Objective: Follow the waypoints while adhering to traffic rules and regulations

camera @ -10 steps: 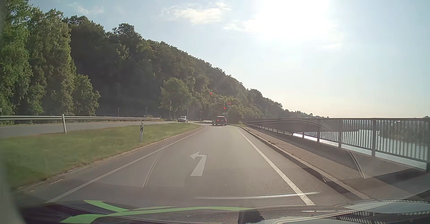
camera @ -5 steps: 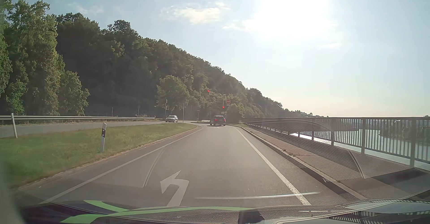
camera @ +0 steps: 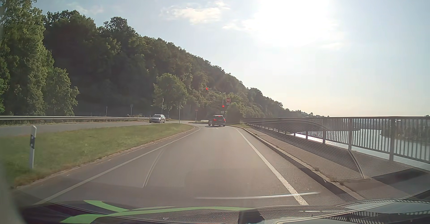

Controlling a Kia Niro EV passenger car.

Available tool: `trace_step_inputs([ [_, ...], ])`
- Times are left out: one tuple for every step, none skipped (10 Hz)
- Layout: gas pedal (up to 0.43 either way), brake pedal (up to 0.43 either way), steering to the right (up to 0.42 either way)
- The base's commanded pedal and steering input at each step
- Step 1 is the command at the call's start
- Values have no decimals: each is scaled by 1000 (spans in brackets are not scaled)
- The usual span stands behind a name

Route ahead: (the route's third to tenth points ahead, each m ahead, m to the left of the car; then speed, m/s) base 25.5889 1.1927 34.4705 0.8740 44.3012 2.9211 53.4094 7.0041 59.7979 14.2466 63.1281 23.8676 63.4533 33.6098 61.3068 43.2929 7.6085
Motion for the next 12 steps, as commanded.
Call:
trace_step_inputs([
  [0, 0, 1],
  [0, 0, 2],
  [0, 0, 1],
  [0, 0, 1],
  [0, 0, 1],
  [0, 0, 1],
  [0, 0, 0],
  [0, 0, 0],
  [0, 0, 0],
  [0, 0, 0],
  [0, 0, 0],
  [0, 0, 0],
])
